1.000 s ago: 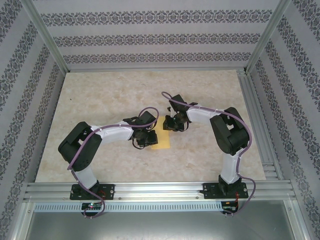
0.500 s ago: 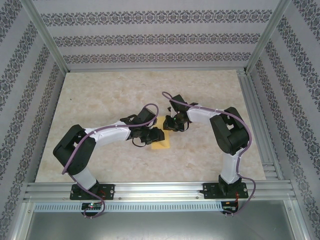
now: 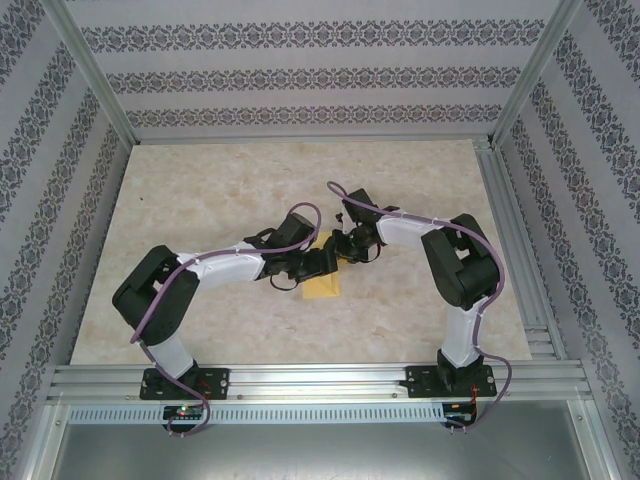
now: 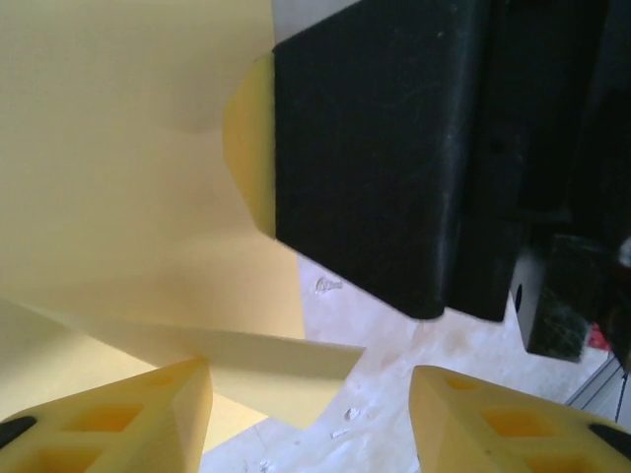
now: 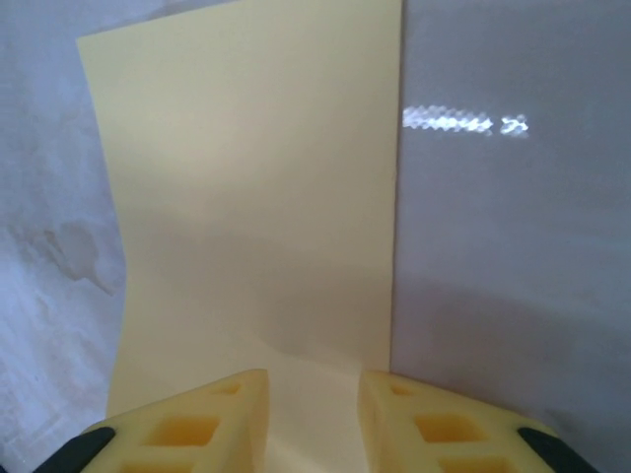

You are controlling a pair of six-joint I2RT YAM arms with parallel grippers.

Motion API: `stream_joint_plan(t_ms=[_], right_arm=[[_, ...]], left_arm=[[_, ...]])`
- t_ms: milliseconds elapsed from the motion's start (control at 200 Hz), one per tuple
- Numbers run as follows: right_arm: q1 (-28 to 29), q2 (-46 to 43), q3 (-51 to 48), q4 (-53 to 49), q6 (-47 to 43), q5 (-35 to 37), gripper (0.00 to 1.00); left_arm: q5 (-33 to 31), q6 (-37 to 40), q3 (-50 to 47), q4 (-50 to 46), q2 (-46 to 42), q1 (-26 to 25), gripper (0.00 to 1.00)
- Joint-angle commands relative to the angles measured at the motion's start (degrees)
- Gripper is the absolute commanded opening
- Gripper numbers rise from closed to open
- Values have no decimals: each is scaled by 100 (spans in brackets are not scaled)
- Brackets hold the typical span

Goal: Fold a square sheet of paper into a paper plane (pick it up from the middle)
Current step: Fold the triangle a second time at the center of the table.

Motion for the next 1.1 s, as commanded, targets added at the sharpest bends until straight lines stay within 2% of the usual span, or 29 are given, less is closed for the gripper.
stream_joint_plan(t_ms=[0, 60, 315, 535, 854, 1094], right_arm=[[-92, -71, -183, 140, 48, -13, 35], [-137, -164, -200, 196, 55, -92, 36], [-399, -716, -459, 364, -177, -583, 34], [-427, -959, -843, 440, -428, -846, 34], [-328, -1021, -1134, 515, -606, -1146, 35], [-226, -912, -1107, 591, -612, -1215, 30]], left_arm=[[-76, -20, 15, 395, 165, 47, 58], [-84, -11, 15, 393, 198, 56, 56], [-221, 13, -47, 302, 250, 82, 36], [-242, 6, -38, 264, 312, 82, 27], [-303, 6, -37, 195, 304, 82, 22], [-304, 6, -29, 177, 304, 82, 20]])
